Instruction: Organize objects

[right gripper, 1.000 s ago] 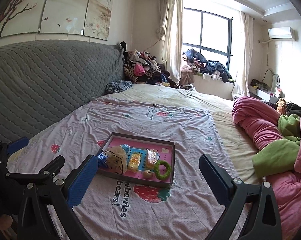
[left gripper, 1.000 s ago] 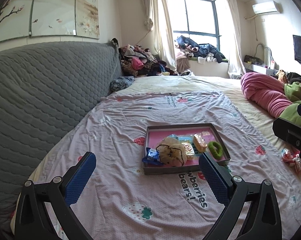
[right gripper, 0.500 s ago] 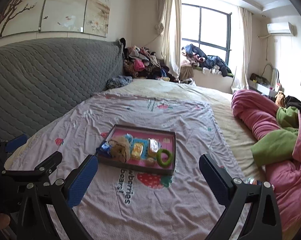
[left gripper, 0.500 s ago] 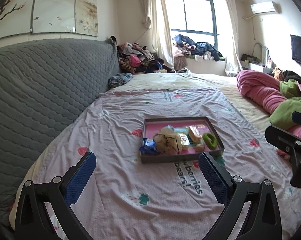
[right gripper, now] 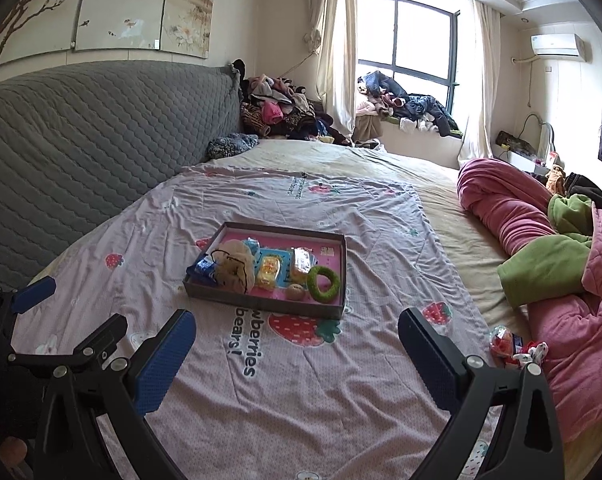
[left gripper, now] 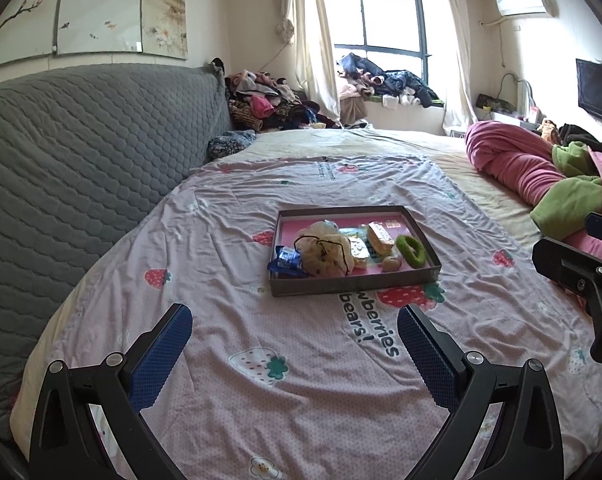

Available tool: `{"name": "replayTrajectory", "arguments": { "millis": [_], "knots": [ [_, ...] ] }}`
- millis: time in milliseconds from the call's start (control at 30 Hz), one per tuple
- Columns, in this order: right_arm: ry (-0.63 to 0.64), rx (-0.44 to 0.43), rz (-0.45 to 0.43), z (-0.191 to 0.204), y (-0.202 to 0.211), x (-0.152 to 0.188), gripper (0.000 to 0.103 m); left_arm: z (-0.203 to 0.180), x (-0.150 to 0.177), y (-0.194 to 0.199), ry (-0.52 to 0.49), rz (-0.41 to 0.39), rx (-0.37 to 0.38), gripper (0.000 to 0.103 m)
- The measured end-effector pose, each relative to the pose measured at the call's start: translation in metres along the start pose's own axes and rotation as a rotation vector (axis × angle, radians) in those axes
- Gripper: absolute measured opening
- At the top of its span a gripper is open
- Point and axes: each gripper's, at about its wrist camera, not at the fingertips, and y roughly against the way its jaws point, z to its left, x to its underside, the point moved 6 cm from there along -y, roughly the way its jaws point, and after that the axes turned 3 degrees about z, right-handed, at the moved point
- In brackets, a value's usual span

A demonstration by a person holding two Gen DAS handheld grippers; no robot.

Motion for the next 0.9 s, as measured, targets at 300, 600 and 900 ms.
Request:
{"name": "replayTrajectory", "arguments": {
  "millis": [300,600,900],
  "knots": [
    [0.009,-0.011,0.026,0.004,-0.011,0.013,0.102,-0.001,0.012,-0.012,-0.002,0.022,-0.001,0.102],
    [0.011,-0.015,0.057,0.004,-0.029,0.029,0.102,-0.002,0.025,-0.03,-0.002,0.047,-0.001,0.102],
    [0.005,-0.019,0.089,0.002,-0.047,0.042,0.102,-0.004,0.033,-0.045,0.001,0.069,-0.001,0.102]
  ]
}}
